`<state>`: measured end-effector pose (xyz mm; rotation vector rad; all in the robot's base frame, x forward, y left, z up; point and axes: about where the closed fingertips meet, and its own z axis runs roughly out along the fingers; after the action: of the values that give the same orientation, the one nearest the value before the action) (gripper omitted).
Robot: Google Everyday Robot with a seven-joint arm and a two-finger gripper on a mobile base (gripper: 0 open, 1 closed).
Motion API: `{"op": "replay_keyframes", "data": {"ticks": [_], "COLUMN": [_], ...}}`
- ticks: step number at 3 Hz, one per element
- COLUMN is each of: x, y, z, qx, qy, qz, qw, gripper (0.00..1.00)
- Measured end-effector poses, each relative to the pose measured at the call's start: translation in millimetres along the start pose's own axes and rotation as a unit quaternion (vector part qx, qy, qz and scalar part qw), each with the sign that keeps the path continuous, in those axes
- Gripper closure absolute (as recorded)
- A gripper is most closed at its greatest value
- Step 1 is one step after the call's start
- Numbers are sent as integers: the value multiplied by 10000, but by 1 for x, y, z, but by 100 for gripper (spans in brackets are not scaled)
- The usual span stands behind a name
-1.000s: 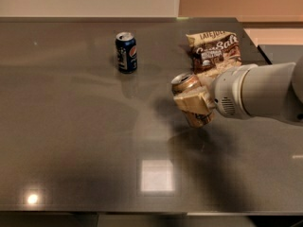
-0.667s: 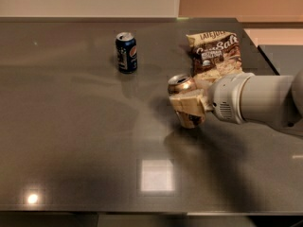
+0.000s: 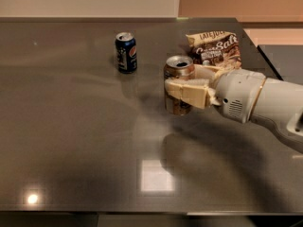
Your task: Place orange can upright
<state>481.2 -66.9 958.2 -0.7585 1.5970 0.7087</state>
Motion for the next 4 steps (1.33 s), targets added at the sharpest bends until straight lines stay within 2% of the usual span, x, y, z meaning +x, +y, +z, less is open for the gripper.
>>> {"op": "replay_keyframes", "data": {"ticks": [1,2,3,4], "x": [-14,-14,-8,4], "y": [21,31,34,33], "z": [3,6,10,13], "qx": [-381,-583,-670,-702], "qy": [-499,-741,-759,-711], "qz": [-600,-1145,-1313,-1249], "qw": [9962,9889,9862,9871], "gripper": [100,100,100,100]}}
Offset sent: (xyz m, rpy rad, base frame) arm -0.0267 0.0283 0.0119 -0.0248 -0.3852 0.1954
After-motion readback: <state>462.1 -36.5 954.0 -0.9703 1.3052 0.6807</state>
